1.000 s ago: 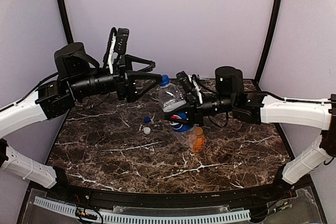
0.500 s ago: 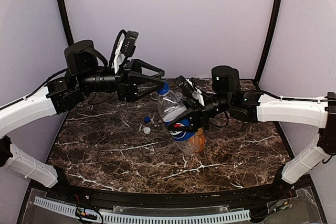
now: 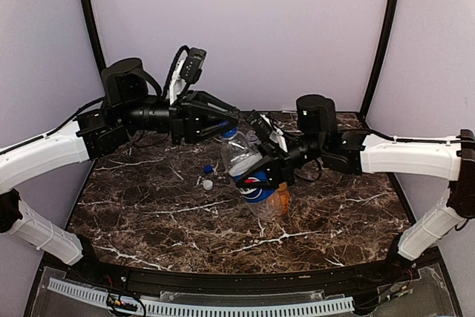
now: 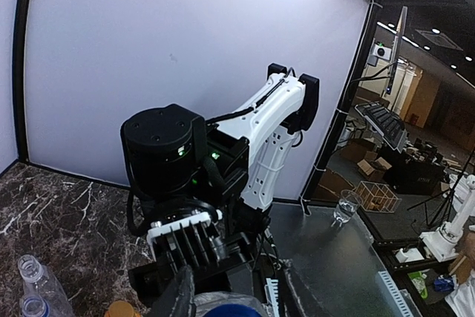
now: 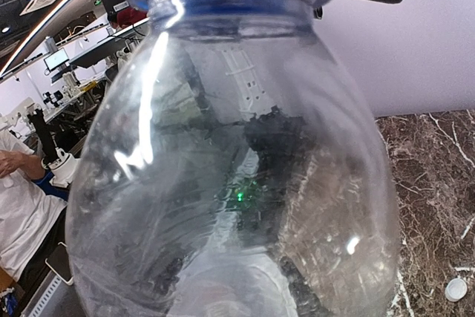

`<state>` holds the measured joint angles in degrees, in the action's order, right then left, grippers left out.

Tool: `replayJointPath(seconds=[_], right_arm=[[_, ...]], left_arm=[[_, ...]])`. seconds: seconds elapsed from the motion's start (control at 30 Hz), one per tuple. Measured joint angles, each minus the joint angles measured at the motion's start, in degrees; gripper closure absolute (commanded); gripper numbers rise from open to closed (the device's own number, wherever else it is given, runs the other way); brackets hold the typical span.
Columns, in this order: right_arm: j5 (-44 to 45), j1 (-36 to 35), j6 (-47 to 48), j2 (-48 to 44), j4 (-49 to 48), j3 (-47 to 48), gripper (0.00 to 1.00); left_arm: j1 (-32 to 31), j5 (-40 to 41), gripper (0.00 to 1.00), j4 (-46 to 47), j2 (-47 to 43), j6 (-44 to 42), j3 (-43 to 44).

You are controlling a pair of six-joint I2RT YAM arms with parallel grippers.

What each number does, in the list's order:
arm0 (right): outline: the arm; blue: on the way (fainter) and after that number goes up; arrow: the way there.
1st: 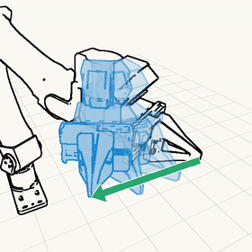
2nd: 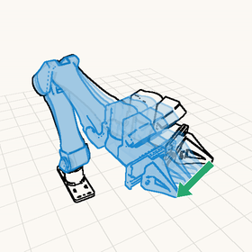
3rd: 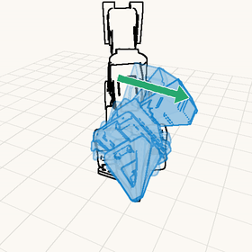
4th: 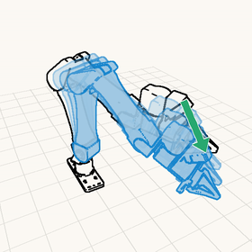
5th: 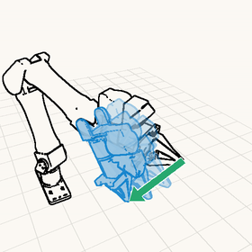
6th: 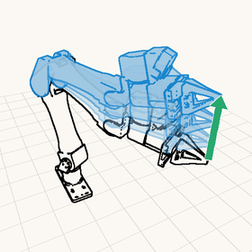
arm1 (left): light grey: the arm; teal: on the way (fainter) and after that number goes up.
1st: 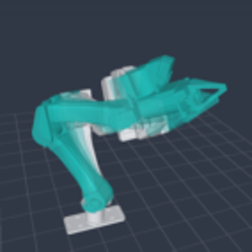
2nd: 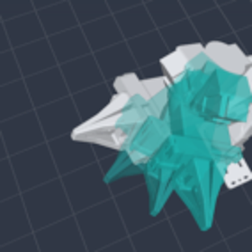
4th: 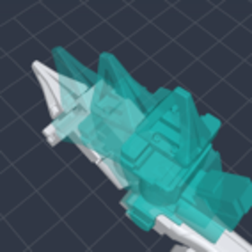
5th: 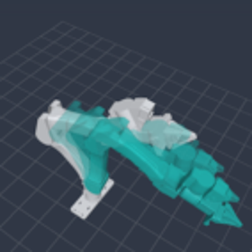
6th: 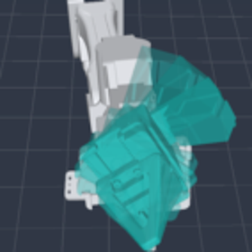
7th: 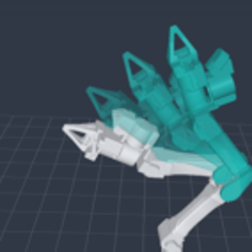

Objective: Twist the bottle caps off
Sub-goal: Unscrew the bottle cap from the plastic bottle.

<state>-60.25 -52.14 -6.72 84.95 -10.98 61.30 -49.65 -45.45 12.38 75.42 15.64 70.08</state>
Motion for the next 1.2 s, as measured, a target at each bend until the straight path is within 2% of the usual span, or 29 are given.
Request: replayJointPath(seconds=[0.67, 0.87, 0.93, 1.03, 1.2], right_arm=[[0.1, -0.1, -0.5, 0.0, -0.5, 0.1, 0.91], [0.1, -0.1, -0.8, 0.0, -0.6, 0.1, 0.91], [0.1, -0.1, -0.9, 0.0, -0.5, 0.1, 0.91], [0.5, -0.2, -1.2, 0.0, -0.6, 0.1, 0.93], [3.6, -0.2, -1.0, 0.0, -0.2, 0.3, 0.94]], left_arm=[[0.0, -0.2, 0.59, 2.2, 0.0, 1.1, -0.9], [0.0, 0.0, 0.7, 2.6, 0.0, 0.9, -1.1], [0.0, 0.2, 0.78, 2.7, 0.0, 0.7, -1.2], [0.0, 0.5, 0.97, 2.9, 0.0, 0.0, -1.3], [0.1, 3.0, 1.0, 2.7, -0.2, -1.1, -1.5]])
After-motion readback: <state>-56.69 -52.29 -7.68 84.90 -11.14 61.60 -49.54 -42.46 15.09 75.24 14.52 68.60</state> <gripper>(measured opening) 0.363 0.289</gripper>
